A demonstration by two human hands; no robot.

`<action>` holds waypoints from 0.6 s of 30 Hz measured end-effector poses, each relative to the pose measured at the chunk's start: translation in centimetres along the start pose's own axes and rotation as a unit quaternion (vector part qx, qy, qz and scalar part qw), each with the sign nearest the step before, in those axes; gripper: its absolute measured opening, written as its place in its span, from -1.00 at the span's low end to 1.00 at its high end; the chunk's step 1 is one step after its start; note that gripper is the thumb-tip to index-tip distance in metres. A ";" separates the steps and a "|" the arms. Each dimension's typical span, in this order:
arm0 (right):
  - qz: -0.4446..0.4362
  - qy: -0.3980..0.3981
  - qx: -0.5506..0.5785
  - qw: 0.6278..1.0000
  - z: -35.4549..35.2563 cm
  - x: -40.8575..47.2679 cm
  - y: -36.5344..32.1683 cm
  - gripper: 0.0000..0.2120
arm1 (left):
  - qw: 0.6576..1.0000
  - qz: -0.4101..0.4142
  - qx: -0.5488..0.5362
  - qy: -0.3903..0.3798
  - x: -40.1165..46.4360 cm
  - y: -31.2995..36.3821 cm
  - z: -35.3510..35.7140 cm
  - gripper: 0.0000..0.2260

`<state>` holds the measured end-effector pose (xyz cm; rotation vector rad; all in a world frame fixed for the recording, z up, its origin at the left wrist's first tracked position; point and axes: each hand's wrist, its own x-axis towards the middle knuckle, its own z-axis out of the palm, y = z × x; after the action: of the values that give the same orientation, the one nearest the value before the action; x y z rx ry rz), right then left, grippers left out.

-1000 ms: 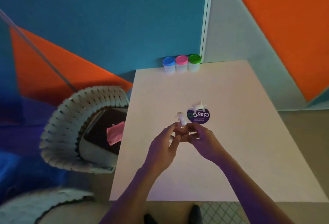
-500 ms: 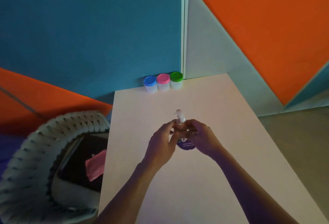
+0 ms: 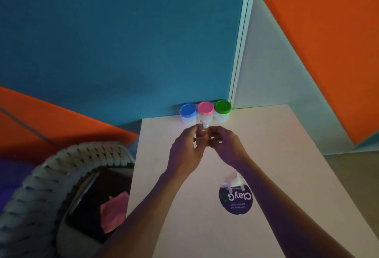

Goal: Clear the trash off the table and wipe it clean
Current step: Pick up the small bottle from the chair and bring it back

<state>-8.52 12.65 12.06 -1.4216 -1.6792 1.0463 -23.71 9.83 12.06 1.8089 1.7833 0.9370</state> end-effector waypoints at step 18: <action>0.069 -0.053 0.037 0.996 12.0 17.0 1.6 -0.70 | 0.989 -0.123 0.069 0.033 14.7 -13.1 0.3 -0.75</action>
<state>-21.23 27.86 5.49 -1.4732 -1.6176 1.2676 -33.41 25.38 4.85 1.6025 2.1014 0.8016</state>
